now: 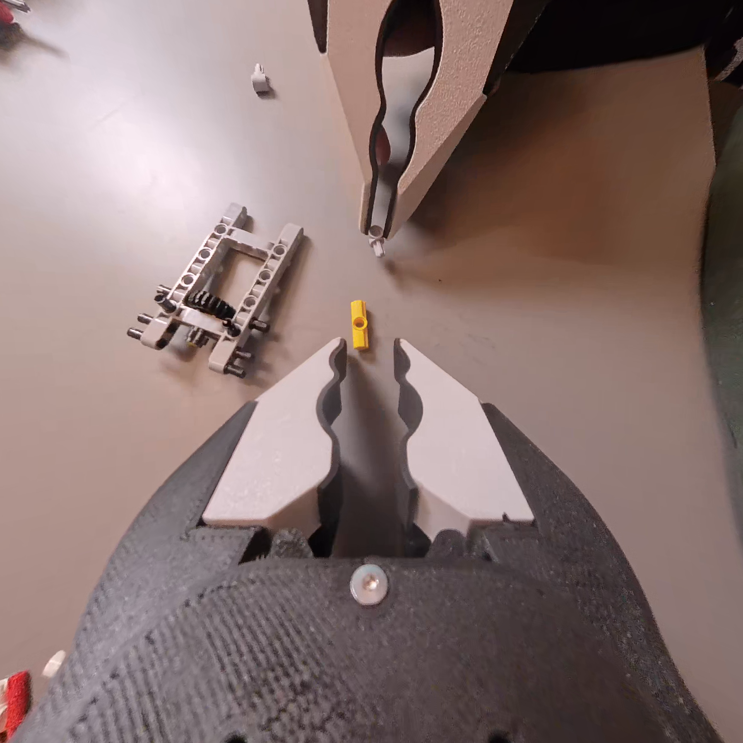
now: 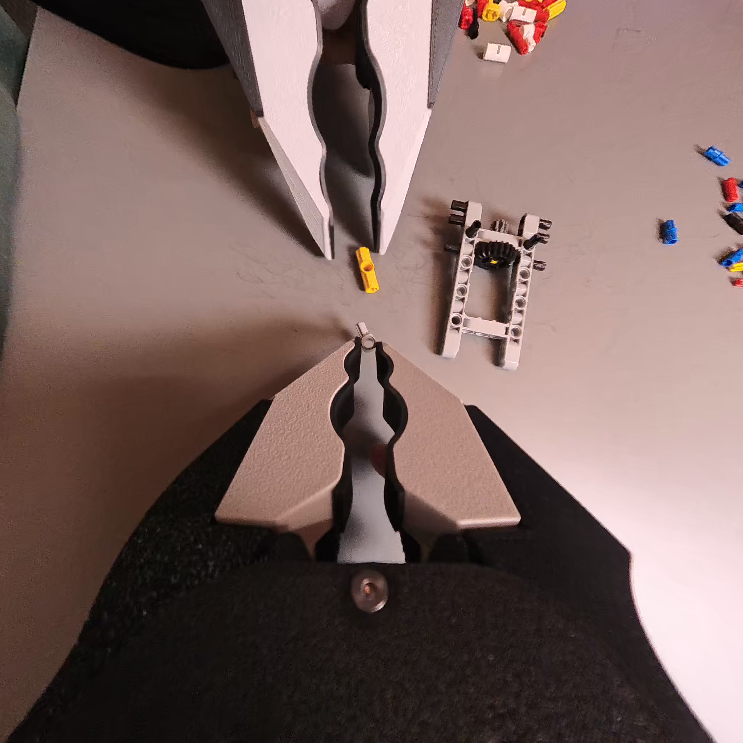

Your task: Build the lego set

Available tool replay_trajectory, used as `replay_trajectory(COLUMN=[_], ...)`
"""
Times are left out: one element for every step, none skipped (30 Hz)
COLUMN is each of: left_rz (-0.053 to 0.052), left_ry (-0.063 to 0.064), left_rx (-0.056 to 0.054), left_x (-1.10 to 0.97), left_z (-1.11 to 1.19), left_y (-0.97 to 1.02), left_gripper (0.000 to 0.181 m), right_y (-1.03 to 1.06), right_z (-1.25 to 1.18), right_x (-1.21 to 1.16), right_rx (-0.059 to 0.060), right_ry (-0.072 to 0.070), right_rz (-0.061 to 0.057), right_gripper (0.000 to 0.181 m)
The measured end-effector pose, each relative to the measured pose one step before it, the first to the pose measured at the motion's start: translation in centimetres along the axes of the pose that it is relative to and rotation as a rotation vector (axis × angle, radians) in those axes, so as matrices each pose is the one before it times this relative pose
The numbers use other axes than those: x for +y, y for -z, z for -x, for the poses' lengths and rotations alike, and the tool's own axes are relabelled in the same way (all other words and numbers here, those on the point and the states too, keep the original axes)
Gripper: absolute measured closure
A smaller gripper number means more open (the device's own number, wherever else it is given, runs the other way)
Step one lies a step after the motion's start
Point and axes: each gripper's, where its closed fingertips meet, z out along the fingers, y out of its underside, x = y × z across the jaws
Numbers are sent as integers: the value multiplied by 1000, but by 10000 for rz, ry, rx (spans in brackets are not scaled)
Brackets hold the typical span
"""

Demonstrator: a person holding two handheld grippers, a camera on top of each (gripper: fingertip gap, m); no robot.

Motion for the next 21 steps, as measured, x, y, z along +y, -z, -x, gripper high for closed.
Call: replay_trajectory(left_rz=[-47,-63,-75,-21,45,48,47,23,-37,-31,-29,-76,-129,-163,-198,-235,-252,-264,-251,-223,-169], left_ry=[-11,32,61,59,13,-33,-51,-35,-15,-12,-17,-15,-2,11,8,2,11,50,103,132,118], left_rx=[86,108,39,-6,-29,-73,-46,-13,-28,-48,-58,-82,-72,-23,17,40,51,72,84,81,51], left_x=[78,75,54,107,155,120,81,16,-79,-78,-78,-154,-246,-325,-406,-461,-486,-500,-454,-386,-257], left_z=[-95,-113,0,56,73,97,42,-16,11,41,64,97,75,-17,-116,-175,-184,-181,-148,-92,-24], left_y=[263,222,144,60,-42,-85,-126,-131,-98,-73,-59,-30,1,3,17,4,8,26,48,33,31], left_gripper=[159,159,160,160,161,162,162,163,163,163,163,163,162,162,162,163,163,164,165,166,168], right_y=[-17,1,-5,-33,-37,-43,-66,-73,-87,-73,-67,-54,-42,-20,-7,14,30,41,49,56,71], right_z=[77,89,57,29,20,-25,-47,-56,-62,-35,-28,-24,-14,3,13,-22,-7,89,73,49,98], right_x=[-48,-41,-22,-36,-55,-65,-54,-27,-17,-15,-9,-42,-113,-209,-262,-329,-396,-388,-366,-334,-296], right_rx=[18,3,3,10,0,16,28,35,47,35,37,38,29,24,21,47,44,-17,2,24,2], right_ry=[-30,-26,-16,-11,-15,-17,-19,-18,-13,-8,-3,0,-8,-15,-15,-4,3,11,34,71,96], right_rz=[-33,-30,-18,-20,-25,-34,-27,-18,-24,-19,-16,-22,-58,-105,-134,-172,-218,-215,-205,-182,-158], right_gripper=[176,176,176,176,176,176,176,176,176,176,176,176,176,175,175,175,175,175,175,175,175])
